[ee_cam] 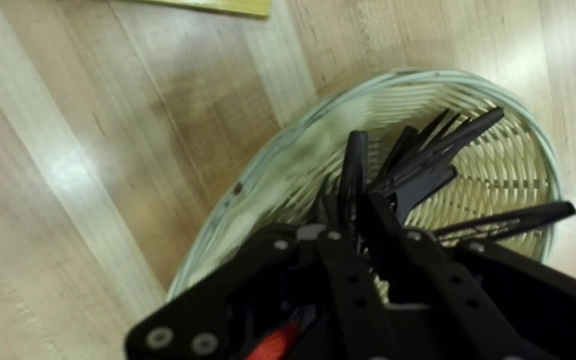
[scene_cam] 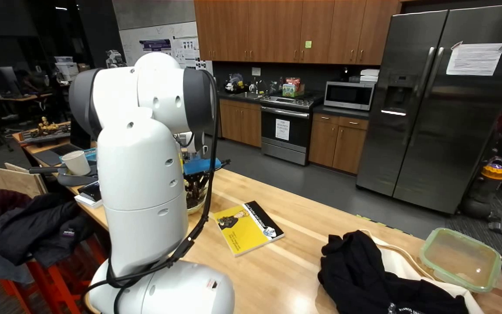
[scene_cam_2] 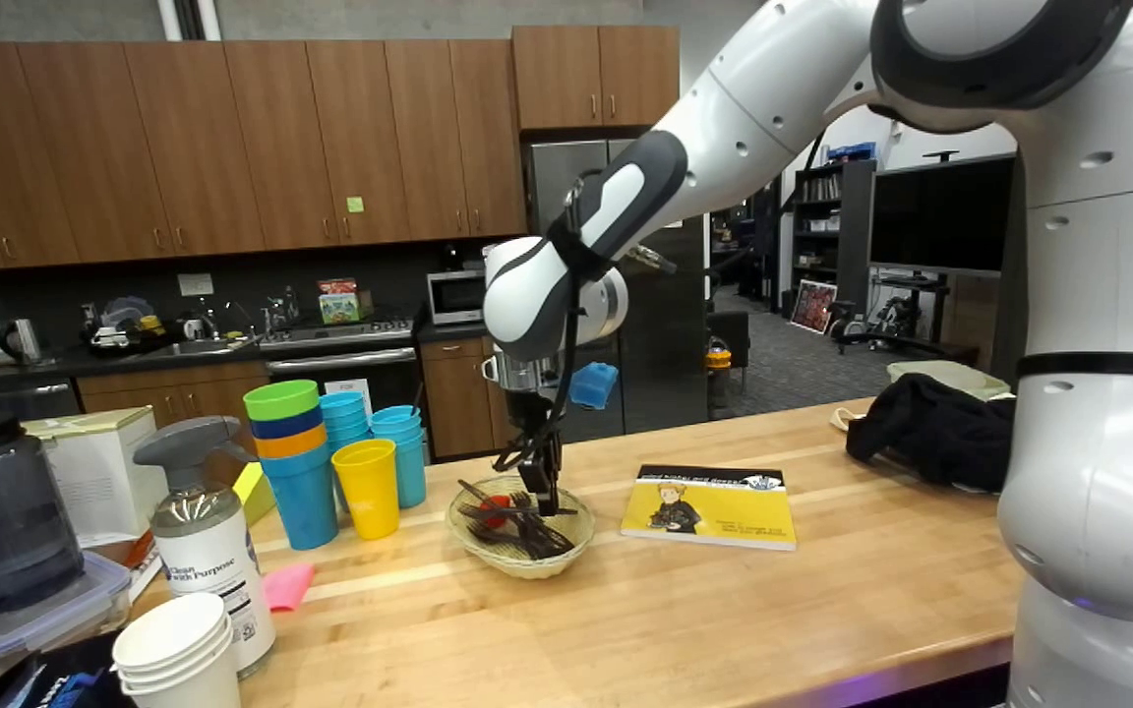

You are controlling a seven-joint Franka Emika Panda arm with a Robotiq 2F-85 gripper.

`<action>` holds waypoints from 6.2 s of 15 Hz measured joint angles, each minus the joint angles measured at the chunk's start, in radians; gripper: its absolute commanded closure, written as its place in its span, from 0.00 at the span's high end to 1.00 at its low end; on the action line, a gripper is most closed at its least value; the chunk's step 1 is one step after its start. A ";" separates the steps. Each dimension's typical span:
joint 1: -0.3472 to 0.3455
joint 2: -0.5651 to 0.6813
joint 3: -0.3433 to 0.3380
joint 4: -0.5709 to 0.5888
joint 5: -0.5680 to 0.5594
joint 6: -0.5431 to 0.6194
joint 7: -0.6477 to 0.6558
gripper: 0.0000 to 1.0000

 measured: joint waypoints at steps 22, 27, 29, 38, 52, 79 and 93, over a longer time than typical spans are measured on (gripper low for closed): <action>-0.068 -0.150 -0.094 0.044 -0.249 -0.147 0.163 0.04; -0.099 -0.230 -0.134 -0.025 -0.247 -0.146 0.178 0.04; -0.106 -0.267 -0.150 -0.069 -0.249 -0.140 0.176 0.04; -0.113 -0.381 -0.163 -0.203 -0.336 -0.140 0.162 0.04; -0.109 -0.395 -0.154 -0.215 -0.370 -0.144 0.161 0.16; -0.109 -0.504 -0.222 -0.389 -0.366 -0.118 0.030 0.04; -0.215 -0.636 -0.463 -0.614 -0.327 0.008 -0.071 0.04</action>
